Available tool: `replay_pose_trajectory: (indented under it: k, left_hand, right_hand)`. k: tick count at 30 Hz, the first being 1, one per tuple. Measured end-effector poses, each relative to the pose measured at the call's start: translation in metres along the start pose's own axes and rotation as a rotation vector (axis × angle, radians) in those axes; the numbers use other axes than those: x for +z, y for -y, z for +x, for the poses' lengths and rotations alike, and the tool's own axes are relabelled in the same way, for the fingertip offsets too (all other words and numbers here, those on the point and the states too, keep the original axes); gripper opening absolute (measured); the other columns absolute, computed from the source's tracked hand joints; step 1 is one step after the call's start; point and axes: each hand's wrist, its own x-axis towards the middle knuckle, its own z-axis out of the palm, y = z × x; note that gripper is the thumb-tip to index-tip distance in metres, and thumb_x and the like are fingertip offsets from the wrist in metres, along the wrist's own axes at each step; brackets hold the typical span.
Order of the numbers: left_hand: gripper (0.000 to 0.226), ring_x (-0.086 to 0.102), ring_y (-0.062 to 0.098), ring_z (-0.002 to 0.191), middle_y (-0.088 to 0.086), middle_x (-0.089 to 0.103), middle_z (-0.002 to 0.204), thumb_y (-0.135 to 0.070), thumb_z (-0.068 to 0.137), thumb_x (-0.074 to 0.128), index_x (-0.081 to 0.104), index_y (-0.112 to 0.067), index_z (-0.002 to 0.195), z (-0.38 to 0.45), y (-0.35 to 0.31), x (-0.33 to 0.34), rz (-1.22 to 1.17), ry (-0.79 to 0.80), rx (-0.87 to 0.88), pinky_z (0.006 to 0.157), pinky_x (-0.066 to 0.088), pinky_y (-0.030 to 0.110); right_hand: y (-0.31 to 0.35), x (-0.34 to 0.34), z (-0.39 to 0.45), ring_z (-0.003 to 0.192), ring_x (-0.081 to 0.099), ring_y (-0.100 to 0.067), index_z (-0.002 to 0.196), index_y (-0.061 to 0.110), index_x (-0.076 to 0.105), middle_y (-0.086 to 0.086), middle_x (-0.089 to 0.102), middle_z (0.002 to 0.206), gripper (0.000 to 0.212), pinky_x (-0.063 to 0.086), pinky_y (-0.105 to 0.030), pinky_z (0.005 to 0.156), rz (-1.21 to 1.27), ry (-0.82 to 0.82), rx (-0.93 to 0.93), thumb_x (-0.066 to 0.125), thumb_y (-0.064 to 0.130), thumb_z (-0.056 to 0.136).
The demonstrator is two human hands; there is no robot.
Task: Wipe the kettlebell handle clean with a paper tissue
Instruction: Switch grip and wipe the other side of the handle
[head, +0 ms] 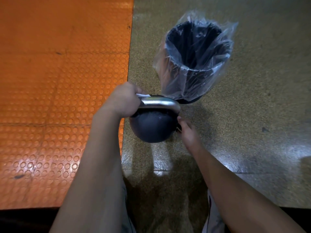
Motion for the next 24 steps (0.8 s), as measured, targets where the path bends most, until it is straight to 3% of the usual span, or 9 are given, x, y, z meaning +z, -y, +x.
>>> replay_pose_trajectory:
  k: [4,9,12,17,22,24]
  left_hand:
    - [0.044,0.056,0.026,0.125,0.002,0.071,0.123,-0.001,0.089,0.054,0.074,-0.03,0.115,-0.014,0.006,0.02,-0.061,-0.19,0.027,0.103,0.04,0.025]
    - [0.053,0.053,0.028,0.129,0.001,0.069,0.126,0.007,0.084,0.047,0.074,-0.024,0.117,-0.017,0.003,0.031,-0.064,-0.271,0.085,0.11,0.036,0.024]
    - [0.055,0.053,0.017,0.13,-0.005,0.067,0.129,0.01,0.081,0.047,0.074,-0.021,0.118,-0.023,0.012,0.034,-0.106,-0.346,0.085,0.108,0.027,0.009]
    - [0.062,0.052,0.023,0.126,0.0,0.065,0.132,0.015,0.076,0.044,0.07,-0.015,0.124,-0.021,0.013,0.052,-0.111,-0.463,0.101,0.1,0.021,0.002]
    - [0.071,0.042,0.017,0.106,-0.001,0.065,0.132,0.018,0.069,0.04,0.067,-0.012,0.127,-0.029,0.015,0.078,-0.162,-0.622,0.122,0.093,0.019,-0.002]
    - [0.069,0.043,0.019,0.105,0.001,0.066,0.131,0.017,0.07,0.039,0.067,-0.01,0.127,-0.025,0.019,0.077,-0.183,-0.664,0.085,0.091,0.019,-0.001]
  right_hand:
    - [0.0,0.001,-0.001,0.132,0.059,-0.024,0.135,0.033,0.068,0.003,0.07,0.135,0.078,0.04,-0.055,0.118,0.001,0.0,0.009,0.065,0.079,0.072]
    - [0.003,0.002,-0.005,0.133,0.058,-0.024,0.131,0.037,0.068,0.005,0.07,0.133,0.069,0.04,-0.055,0.118,0.005,0.017,0.002,0.064,0.076,0.075]
    - [0.002,0.001,-0.003,0.132,0.059,-0.025,0.132,0.034,0.069,0.003,0.07,0.134,0.075,0.04,-0.056,0.118,-0.001,0.005,0.01,0.064,0.08,0.073]
    - [0.003,0.003,-0.005,0.131,0.06,-0.024,0.138,0.023,0.065,0.001,0.07,0.133,0.048,0.041,-0.053,0.119,0.036,-0.025,0.022,0.063,0.051,0.099]
    - [-0.002,0.001,-0.002,0.13,0.061,-0.024,0.14,0.028,0.064,0.001,0.069,0.136,0.084,0.042,-0.056,0.116,0.013,-0.016,0.025,0.067,0.079,0.073]
    - [-0.001,0.001,-0.003,0.13,0.061,-0.023,0.14,0.028,0.064,0.002,0.069,0.136,0.083,0.042,-0.056,0.117,-0.009,-0.002,0.003,0.065,0.079,0.073]
